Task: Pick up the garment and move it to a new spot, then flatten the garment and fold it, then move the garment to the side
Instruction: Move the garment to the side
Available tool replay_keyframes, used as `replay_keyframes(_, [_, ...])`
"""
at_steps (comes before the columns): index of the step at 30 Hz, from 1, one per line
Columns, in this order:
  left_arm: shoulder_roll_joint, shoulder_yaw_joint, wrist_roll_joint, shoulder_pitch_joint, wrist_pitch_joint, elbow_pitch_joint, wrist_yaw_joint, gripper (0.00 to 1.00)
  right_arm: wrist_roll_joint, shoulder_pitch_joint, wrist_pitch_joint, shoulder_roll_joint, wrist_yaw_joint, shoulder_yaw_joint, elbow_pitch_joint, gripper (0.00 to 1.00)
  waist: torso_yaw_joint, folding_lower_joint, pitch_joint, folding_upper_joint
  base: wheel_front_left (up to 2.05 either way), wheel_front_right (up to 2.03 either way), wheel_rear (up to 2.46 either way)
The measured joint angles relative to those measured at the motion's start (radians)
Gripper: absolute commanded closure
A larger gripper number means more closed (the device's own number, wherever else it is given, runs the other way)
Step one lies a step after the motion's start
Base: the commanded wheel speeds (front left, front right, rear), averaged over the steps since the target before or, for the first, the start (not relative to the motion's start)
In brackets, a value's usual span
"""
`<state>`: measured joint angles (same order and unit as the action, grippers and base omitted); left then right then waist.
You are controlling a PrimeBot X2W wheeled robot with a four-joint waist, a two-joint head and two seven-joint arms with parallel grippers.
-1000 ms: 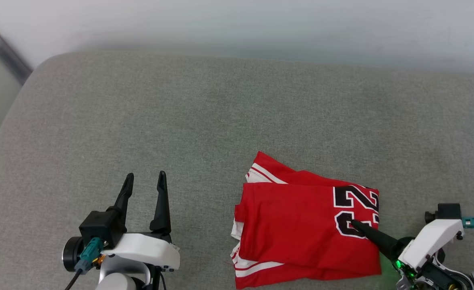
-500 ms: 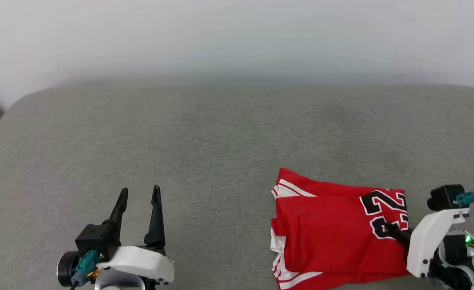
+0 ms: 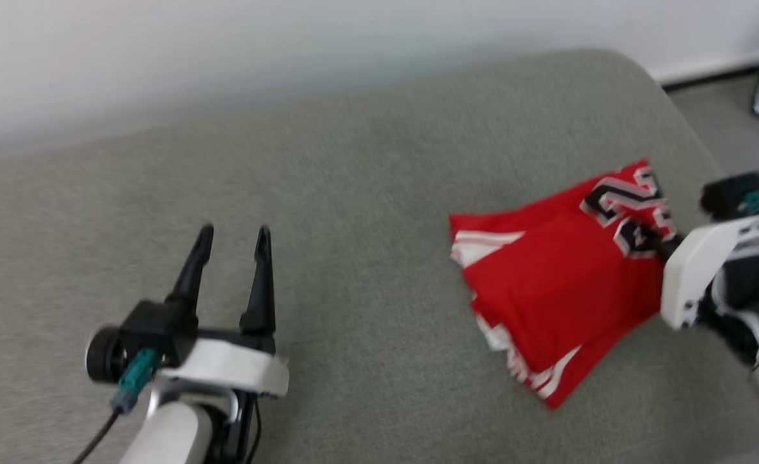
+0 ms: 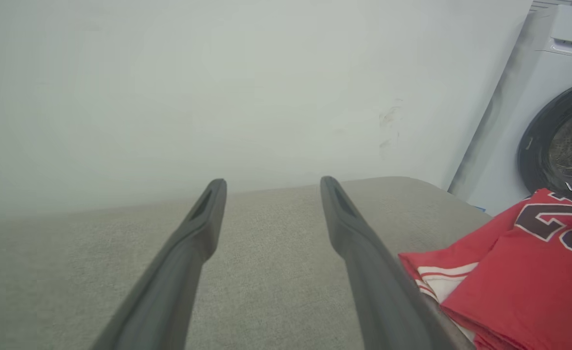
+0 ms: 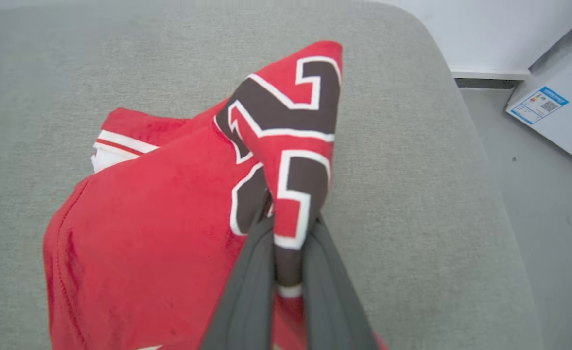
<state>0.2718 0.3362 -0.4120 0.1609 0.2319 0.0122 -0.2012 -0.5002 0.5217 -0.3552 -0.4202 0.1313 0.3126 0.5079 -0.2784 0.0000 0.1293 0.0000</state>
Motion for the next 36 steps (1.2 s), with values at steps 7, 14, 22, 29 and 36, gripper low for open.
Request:
replay_keyframes(7, [0.034,0.043,0.066,0.166,-0.067,0.063,0.031,0.00,0.051,0.154,0.126,-0.067,0.000,-0.096,0.137,1.00,-0.058,0.0001,0.188,0.0000,0.00,0.00,0.00])
replay_keyframes(14, [0.066,0.086,0.131,0.320,-0.142,0.115,0.062,0.00,0.116,0.298,0.335,-0.089,0.000,-0.277,0.366,1.00,-0.078,0.0002,0.433,0.0000,0.00,0.00,0.00])
replay_keyframes(22, [0.077,0.097,0.139,0.342,-0.164,0.121,0.066,0.00,0.184,0.344,0.494,-0.030,0.000,-0.357,0.554,0.00,-0.063,0.0002,0.503,0.0000,0.00,0.00,0.00])
replay_keyframes(29, [0.072,0.082,0.106,0.289,-0.127,0.077,0.054,0.00,0.228,0.359,0.599,-0.040,0.000,-0.416,0.604,0.00,-0.069,0.0001,0.438,0.0000,0.00,0.00,0.00])
replay_keyframes(36, [0.042,0.056,0.042,0.169,-0.052,0.011,0.025,0.00,0.263,0.255,0.612,-0.026,0.000,-0.375,0.504,0.00,-0.069,0.0000,0.303,0.0000,0.00,0.00,0.00])
